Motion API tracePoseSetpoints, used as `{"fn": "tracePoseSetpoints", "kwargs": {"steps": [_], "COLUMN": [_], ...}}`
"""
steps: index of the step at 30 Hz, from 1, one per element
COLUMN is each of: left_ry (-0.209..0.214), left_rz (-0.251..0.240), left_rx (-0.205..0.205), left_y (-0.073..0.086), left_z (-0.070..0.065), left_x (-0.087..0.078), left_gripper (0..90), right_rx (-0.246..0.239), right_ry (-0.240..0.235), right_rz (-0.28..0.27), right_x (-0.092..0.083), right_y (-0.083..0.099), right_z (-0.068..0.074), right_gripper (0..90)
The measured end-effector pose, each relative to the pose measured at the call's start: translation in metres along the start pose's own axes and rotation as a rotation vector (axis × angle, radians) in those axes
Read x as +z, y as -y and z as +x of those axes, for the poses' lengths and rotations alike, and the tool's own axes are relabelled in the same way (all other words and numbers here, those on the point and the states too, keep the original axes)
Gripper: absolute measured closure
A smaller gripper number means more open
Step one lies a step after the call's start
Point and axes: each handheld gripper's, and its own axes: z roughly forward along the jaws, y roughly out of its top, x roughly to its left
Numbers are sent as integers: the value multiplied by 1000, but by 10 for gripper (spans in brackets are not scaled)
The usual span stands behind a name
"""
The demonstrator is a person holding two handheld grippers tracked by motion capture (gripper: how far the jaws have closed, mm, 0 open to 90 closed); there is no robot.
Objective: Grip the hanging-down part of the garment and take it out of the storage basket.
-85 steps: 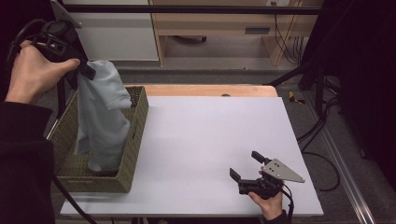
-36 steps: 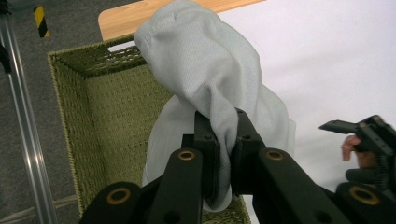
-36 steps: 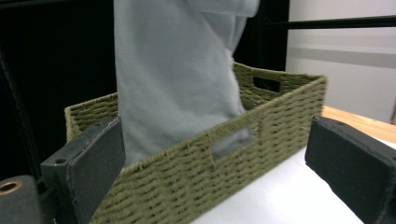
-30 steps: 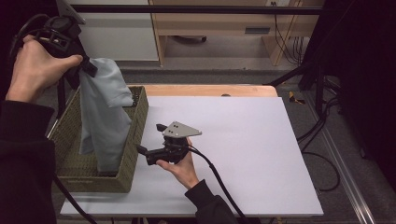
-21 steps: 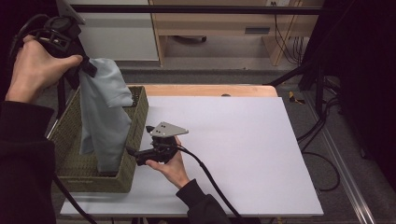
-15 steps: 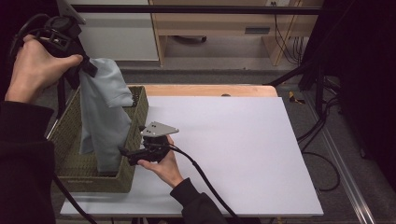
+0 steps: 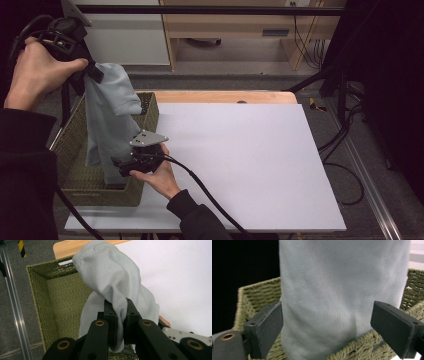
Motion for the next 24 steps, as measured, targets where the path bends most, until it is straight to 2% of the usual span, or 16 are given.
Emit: {"fn": "tracePoseSetpoints", "kwargs": {"steps": [6, 8, 11, 15, 17, 24], "left_ry": [-2, -2, -2, -1, 0, -1], "left_rz": [1, 1, 2, 0, -1, -6], "left_rx": [3, 4, 7, 9, 4, -3], "left_y": [0, 0, 0, 1, 2, 3], "left_z": [0, -1, -2, 0, 2, 3], "left_x": [0, 0, 1, 1, 1, -1], "left_gripper": [831, 831, 831, 831, 831, 831], "right_rx": [-9, -18, -42, -42, -43, -22], "right_ry": [8, 24, 54, 56, 43, -3], "right_rz": [13, 28, 44, 56, 53, 47], "right_x": [11, 14, 16, 15, 12, 3], "right_y": [1, 2, 4, 3, 3, 1], "right_z": [2, 3, 2, -3, -6, -14], "right_gripper": [230, 337, 561, 815, 889, 899]}}
